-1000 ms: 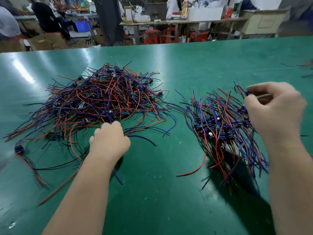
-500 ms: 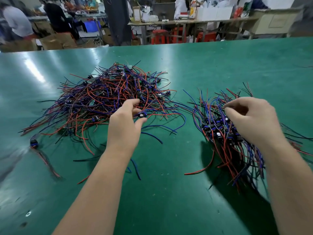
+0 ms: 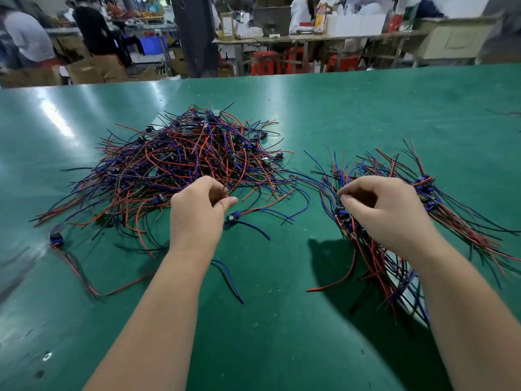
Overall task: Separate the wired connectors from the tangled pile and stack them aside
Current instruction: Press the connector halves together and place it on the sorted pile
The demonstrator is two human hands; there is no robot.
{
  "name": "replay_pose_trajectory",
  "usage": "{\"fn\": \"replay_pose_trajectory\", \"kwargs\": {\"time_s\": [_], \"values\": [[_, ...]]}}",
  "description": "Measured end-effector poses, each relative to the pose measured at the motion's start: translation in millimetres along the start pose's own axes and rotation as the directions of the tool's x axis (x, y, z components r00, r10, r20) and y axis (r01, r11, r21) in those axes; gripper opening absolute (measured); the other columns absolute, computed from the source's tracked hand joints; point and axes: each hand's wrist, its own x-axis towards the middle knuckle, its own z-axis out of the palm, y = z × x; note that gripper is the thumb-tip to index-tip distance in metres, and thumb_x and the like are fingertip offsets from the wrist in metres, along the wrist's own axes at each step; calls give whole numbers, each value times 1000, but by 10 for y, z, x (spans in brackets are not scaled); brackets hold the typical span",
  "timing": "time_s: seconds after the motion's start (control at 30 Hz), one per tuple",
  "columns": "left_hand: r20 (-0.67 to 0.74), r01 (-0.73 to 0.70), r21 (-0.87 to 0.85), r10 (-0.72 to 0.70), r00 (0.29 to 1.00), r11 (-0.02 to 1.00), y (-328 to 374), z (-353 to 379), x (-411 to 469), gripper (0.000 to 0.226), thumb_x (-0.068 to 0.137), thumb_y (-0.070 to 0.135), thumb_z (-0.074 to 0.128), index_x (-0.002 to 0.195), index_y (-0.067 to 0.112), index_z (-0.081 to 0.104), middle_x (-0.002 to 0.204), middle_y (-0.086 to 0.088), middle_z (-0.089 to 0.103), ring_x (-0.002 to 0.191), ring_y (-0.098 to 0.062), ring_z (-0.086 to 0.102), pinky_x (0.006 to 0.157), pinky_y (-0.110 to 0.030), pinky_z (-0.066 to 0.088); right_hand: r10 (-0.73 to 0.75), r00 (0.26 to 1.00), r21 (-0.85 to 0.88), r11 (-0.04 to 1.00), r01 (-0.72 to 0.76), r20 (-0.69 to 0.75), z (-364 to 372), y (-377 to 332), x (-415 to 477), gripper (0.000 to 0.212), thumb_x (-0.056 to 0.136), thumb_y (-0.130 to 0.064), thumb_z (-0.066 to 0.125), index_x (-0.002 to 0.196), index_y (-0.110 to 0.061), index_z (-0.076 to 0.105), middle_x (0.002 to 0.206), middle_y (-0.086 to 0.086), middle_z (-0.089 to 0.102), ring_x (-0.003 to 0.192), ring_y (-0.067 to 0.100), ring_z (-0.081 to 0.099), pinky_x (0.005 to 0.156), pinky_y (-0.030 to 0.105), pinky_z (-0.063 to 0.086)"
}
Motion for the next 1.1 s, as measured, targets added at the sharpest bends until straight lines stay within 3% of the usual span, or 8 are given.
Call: {"fn": "replay_pose_trajectory", "kwargs": {"time_s": [0.2,0.33,0.43,0.53,0.67,0.9,1.0,1.1], "values": [[-248,-181,14,179,952,983,2,-47,-6,18,93,21,62,102,12,75,91,-4,73,75,-12,59,68,-10,40,-2,999,88,996,0,32,11,-32,-12,15,84,-16,66,76,-28,70,64,-14,66,61,-4,58,55,3,39],[-532,-418,51,379,757,907,62,-90,21,21,90,16,67,110,12,71,91,-9,56,81,-14,47,76,-33,48,36,981,385,917,-108,189,58,-153,-57,17,86,-7,63,81,-21,72,64,-2,70,56,9,62,63,23,50],[-608,-593,-59,443,660,803,185,-76,-14,20,90,3,66,109,-4,68,94,-6,49,78,-4,59,68,-22,51,-49,942,531,835,-145,333,117,-243,-101,25,90,-2,59,95,-23,71,71,4,71,58,13,64,61,25,50],[-528,-682,-196,511,679,704,352,-12,-138,19,88,-8,63,106,-13,65,101,-6,53,81,-1,64,72,-17,51,-165,903,593,797,-115,396,197,-270,-138,53,89,0,60,122,-42,55,91,8,71,65,17,66,62,21,48],[-265,-778,-196,731,629,598,499,141,-449,23,96,4,52,114,-2,66,108,-10,60,96,-19,64,83,-35,54,-229,920,729,679,-82,317,273,-287,-159,87,80,4,66,137,-50,29,120,17,55,80,27,53,85,39,44],[-191,-767,-378,767,613,519,704,279,-713,31,93,1,58,124,3,59,117,-11,63,108,-19,62,92,-36,51,-108,991,790,613,8,74,228,-284,-123,26,84,7,59,102,-12,65,79,-4,67,76,8,60,70,18,49],[-264,-729,-315,682,682,607,687,220,-591,45,85,-7,60,128,5,54,121,-10,53,117,-11,51,103,-28,41,-49,997,860,510,-30,65,198,-298,-94,11,87,-12,62,97,-15,64,77,1,66,70,14,60,65,23,46],[-277,-628,-240,567,776,741,637,188,-487,44,87,2,58,130,7,52,122,-8,56,116,-18,53,101,-40,42,7,994,904,415,-100,107,179,-287,-79,13,87,-23,61,93,-13,66,69,5,65,59,16,59,57,22,44]]}}
